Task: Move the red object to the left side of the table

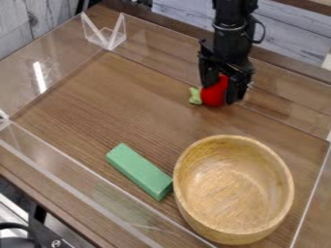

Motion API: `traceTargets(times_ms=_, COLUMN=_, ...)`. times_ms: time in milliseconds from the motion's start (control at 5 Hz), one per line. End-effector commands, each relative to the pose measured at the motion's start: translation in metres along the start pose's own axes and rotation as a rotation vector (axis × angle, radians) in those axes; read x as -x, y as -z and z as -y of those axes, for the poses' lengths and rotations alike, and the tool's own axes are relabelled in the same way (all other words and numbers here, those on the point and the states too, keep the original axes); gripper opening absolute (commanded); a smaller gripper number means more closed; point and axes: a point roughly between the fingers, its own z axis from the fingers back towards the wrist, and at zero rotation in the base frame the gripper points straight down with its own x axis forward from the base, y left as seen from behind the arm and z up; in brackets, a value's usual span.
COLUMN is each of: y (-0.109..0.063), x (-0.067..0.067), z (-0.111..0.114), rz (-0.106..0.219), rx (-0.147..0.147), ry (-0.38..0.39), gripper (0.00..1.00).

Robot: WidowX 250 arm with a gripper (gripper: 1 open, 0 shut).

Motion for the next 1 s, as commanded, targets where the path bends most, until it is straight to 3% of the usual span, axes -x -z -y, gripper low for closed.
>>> traceTargets(times_ms=0, y=-0.0182, x=-0.011, z=-0.0072, rz=0.067, rx=-0.015, ry=-0.006, gripper=1.0)
traceTargets(times_ms=800, y=-0.0129, x=-0.0123, z=-0.005, rz=0.06, rx=0.015, ry=-0.023, gripper=1.0)
